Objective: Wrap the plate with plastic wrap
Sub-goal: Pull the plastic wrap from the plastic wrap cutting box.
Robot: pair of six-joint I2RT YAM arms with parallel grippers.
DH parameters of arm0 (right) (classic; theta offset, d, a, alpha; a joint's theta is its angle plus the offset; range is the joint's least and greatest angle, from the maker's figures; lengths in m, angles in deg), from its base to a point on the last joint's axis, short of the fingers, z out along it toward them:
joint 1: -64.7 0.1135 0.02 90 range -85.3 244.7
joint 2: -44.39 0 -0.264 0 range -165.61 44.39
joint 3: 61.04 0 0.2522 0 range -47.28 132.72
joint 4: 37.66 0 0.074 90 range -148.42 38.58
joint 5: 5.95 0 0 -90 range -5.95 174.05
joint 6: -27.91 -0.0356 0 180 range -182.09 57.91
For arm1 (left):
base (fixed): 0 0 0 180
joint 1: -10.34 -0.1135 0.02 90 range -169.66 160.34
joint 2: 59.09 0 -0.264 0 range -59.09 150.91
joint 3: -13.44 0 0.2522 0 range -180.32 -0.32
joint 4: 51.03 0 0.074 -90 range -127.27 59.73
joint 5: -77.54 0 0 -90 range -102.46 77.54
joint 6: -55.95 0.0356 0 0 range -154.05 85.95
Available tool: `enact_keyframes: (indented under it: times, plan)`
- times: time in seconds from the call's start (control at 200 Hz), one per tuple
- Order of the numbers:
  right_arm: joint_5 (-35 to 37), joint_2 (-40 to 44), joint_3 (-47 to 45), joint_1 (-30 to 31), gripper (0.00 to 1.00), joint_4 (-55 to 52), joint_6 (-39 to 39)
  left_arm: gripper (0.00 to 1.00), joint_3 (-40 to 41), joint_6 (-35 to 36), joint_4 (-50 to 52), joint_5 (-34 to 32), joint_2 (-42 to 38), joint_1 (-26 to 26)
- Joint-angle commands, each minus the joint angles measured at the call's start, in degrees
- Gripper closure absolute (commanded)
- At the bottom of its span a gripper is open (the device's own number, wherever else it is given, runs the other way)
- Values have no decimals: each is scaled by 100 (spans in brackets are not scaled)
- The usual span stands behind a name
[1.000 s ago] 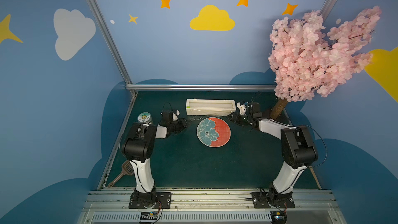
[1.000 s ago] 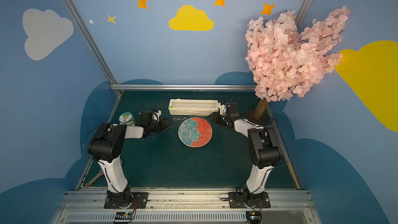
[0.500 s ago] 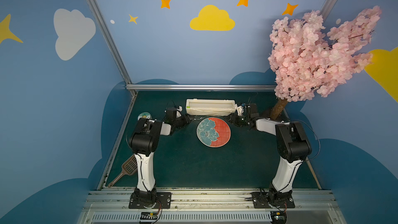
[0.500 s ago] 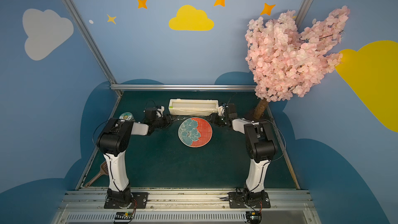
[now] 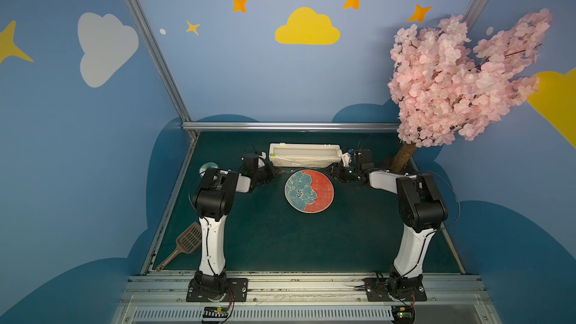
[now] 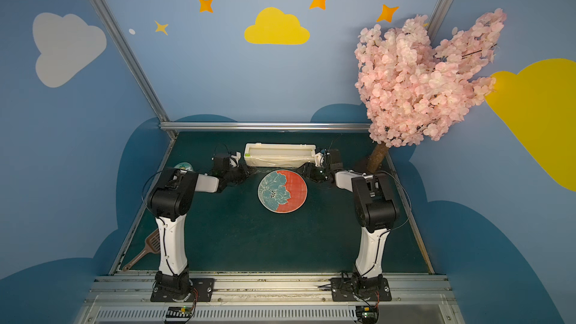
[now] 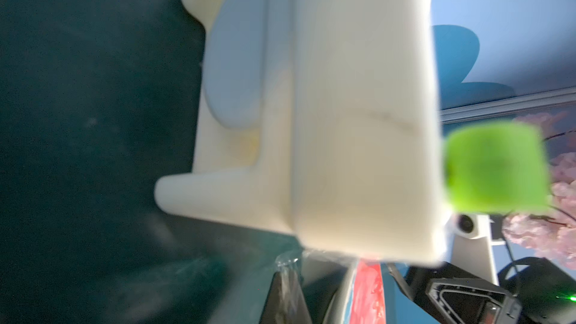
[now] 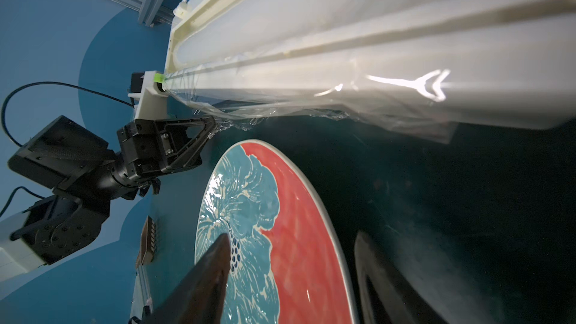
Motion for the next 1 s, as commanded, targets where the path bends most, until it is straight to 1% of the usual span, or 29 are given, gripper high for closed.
enact_keyframes:
  times: [0.0, 0.1, 0.18, 0.335, 0.43, 0.576, 0.856, 0.991]
  plan:
    - [-216, -238, 161, -140, 28, 357, -267, 97, -35, -838, -455, 306, -362, 69]
    - [-190, -328, 184, -146, 23, 560, -445, 97, -131, -1154, -635, 400, -549, 169]
    - [-162, -392, 155, -120, 21, 793, -641, 97, -171, -1249, -620, 401, -725, 240]
    - [-255, -618, 74, -99, 19, 1377, -1256, 97, -99, -1521, -617, 372, -1068, 294]
    - [-312, -690, -92, -98, 18, 2010, -1708, 97, -9, -1698, -713, 345, -1281, 304]
    - [-362, -799, -103, -90, 18, 2476, -2092, 97, -7, -1792, -715, 314, -1528, 329]
    - [-268, -920, -136, 10, 17, 2889, -2536, 97, -137, -1892, -737, 335, -1550, 414]
    - [-209, -1072, -198, 84, 16, 3641, -3050, 97, -136, -1925, -803, 344, -1497, 431]
